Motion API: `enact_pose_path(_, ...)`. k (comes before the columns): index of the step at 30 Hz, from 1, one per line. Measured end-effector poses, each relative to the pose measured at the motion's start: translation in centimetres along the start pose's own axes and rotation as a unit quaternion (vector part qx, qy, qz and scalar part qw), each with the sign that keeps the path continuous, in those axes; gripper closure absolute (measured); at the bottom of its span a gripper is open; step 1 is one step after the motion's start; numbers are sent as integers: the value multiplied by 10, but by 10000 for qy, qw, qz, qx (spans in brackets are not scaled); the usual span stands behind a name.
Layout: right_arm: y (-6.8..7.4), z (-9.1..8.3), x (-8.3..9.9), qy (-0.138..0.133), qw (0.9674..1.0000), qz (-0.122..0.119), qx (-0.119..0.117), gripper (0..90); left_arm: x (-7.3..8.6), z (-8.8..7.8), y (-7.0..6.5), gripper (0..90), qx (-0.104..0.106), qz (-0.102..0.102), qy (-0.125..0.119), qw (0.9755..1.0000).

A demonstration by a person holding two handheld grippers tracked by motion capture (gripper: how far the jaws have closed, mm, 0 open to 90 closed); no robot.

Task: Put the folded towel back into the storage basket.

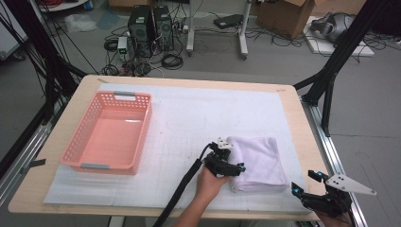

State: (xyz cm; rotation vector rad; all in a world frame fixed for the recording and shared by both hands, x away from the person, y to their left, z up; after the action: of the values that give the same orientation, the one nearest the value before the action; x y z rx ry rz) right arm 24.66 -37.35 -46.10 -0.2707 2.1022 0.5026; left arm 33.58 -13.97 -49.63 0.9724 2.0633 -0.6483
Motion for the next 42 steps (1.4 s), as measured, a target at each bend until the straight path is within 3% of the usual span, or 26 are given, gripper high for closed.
enact_pose_path(4, 1, 1, 0, 32, 10000, -6, -7, 175, 0, 3, -5, 608, 116, -159, -186, 9996)
enact_pose_path(8, 1, 1, 0, 15, 10000, 13, -14, 175, 0, -2, -2, 699, 261, -293, -313, 9987)
enact_pose_path(13, -1, -2, 0, -8, 10000, 33, 4, 175, 0, -15, 2, 711, 377, -235, -713, 9965)
enact_pose_path(18, -2, -4, 1, -33, 10000, 83, 14, 175, 1, -40, 14, 714, 294, 12, -989, 9947)
enact_pose_path(21, -1, -5, 1, -18, 10000, 57, 24, 175, 2, -57, 24, 714, 206, 59, -1143, 9932)
enact_pose_path(31, 3, -2, 1, 2, 10000, 33, -17, 175, 7, -95, 43, 715, 14, 405, -1433, 9888)
enact_pose_path(42, 5, 0, 1, 19, 10000, -16, -21, 175, -6, -132, 49, 717, -191, 845, -1705, 9815)
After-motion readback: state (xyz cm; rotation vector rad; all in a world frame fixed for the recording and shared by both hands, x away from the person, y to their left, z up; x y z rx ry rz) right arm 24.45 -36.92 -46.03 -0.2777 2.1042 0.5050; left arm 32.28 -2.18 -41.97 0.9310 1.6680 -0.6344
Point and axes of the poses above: each handheld gripper's, and its own axes: z roughly forward along the jaws, x roughly out of its underside, y roughly to its left, the point moved 8 cm from there along z, roughly forward along the jaws, and after that the axes turned 14 degrees about z, right-handed, at the moved point
